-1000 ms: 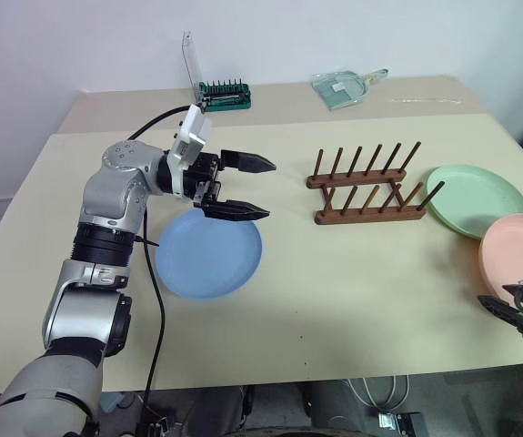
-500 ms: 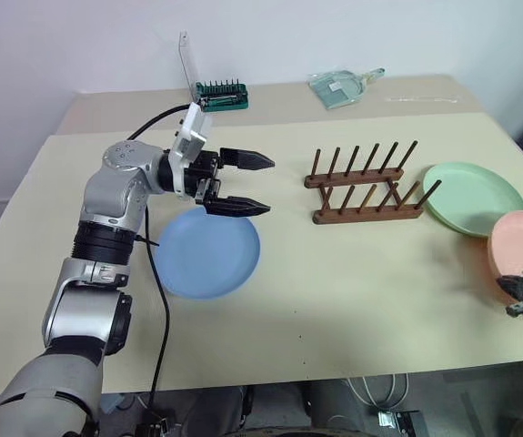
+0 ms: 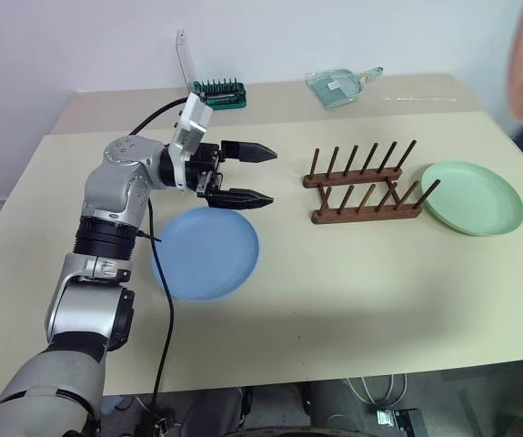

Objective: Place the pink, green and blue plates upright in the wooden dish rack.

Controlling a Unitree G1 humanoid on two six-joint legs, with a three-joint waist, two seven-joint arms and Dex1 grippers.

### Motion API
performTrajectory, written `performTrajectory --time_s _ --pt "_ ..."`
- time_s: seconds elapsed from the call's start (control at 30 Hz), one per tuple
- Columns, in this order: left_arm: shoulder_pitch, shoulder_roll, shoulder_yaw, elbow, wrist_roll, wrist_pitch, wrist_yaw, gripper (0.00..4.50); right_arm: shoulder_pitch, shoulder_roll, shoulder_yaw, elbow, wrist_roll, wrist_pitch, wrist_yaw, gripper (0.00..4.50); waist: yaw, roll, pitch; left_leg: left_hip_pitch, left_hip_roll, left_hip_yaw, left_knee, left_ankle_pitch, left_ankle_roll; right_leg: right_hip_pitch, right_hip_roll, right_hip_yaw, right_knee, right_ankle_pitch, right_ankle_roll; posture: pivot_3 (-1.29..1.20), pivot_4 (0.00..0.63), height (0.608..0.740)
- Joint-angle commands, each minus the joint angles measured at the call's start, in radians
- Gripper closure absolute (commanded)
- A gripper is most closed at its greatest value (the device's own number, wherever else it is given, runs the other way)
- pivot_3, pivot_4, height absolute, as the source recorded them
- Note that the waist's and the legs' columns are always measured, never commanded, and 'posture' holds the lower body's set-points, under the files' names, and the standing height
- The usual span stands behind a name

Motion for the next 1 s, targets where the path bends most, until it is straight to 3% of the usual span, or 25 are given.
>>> performTrajectory --time_s 0.03,0.13,0.3,0.63,1.0 --pt "-0.014 0.012 0.025 -0.038 -0.019 -0.001 0.008 0.00 -0.065 -0.039 0.063 0.196 0.007 0.014 0.070 4.46 0.000 0.000 0.000 0.000 0.000 0.001 0.000 0.000 0.000 0.000 0.000 0.000 0.000 0.000 0.000 0.00 0.150 0.740" --pt "0.021 0.033 0.038 -0.092 -0.036 0.032 0.027 0.00 -0.117 -0.067 0.196 0.407 -0.087 -0.026 0.221 4.46 -0.009 0.001 0.000 -0.001 -0.001 0.003 0.000 0.000 0.000 -0.001 -0.001 0.001 0.001 0.000 0.000 0.00 0.150 0.740" --pt "0.078 0.069 0.055 -0.184 -0.060 0.079 0.061 0.00 -0.153 -0.087 0.385 0.581 -0.249 -0.127 0.443 4.46 -0.027 0.002 -0.001 -0.001 0.000 0.003 -0.001 0.001 -0.001 -0.003 0.000 0.001 0.002 0.000 0.001 0.00 0.150 0.740" --pt "0.118 0.100 0.064 -0.250 -0.092 0.120 0.105 0.00 -0.326 -0.069 0.478 0.855 -0.409 -0.177 0.614 4.46 -0.038 0.003 0.000 -0.001 -0.001 0.003 0.000 0.001 -0.002 -0.003 -0.001 0.001 0.002 0.000 0.001 0.00 0.150 0.740" --pt "0.105 0.093 0.052 -0.234 -0.092 0.107 0.117 0.00 -0.384 -0.071 0.487 0.879 -0.454 -0.073 0.713 4.46 -0.038 0.003 0.000 -0.001 -0.001 0.003 0.000 0.000 -0.002 -0.004 -0.001 0.001 0.002 0.000 0.001 0.00 0.150 0.740"
